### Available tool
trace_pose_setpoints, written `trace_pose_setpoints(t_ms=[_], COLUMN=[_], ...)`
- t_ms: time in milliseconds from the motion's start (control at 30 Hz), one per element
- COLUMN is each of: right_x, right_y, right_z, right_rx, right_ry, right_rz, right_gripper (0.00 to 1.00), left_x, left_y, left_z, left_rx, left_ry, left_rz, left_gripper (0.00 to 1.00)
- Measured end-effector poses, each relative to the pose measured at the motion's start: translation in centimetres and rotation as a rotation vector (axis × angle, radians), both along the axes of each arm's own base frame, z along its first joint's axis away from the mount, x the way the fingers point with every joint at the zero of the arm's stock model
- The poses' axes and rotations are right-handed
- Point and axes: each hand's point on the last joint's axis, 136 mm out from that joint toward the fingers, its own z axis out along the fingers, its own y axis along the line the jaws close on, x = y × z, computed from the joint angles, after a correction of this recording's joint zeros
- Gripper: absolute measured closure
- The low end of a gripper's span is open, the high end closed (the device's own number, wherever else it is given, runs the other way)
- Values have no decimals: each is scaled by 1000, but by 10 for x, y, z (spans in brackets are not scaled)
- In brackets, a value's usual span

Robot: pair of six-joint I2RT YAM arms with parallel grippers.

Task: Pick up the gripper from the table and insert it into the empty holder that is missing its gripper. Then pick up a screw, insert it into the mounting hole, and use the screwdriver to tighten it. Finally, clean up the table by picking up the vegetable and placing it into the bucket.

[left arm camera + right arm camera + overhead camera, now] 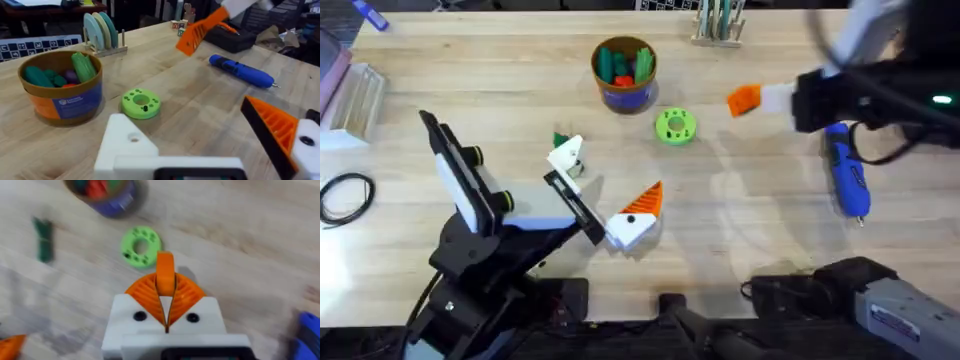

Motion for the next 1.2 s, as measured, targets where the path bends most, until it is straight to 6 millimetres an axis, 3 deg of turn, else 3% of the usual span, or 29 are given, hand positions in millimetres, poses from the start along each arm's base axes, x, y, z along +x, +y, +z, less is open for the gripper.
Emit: trace_pose_setpoints(t_ms=[100, 167, 267, 400, 567, 800, 1200], right_x=[3, 8, 7, -9, -23, -35, -47], right_y=[17, 38, 71, 108, 147, 174, 190], right_z=[22, 24, 5, -23, -26, -31, -29], right_rx=[157, 287, 490, 682, 856, 971, 1002], right_ry=[-81, -105, -5, 243, 444, 639, 741], right_rz=[51, 121, 196, 273, 401, 479, 508], right_gripper=[991, 991, 991, 991, 991, 991, 992], left_x=[0, 0, 0, 0, 0, 0, 0], left_y=[0, 0, 0, 0, 0, 0, 0], left_z=[0, 0, 0, 0, 0, 0, 0], left_rx=[0, 0, 0, 0, 0, 0, 0], left_ry=[0, 0, 0, 0, 0, 0, 0], left_rz=[0, 0, 0, 0, 0, 0, 0], left_gripper=[3, 3, 3, 4, 3, 4, 5])
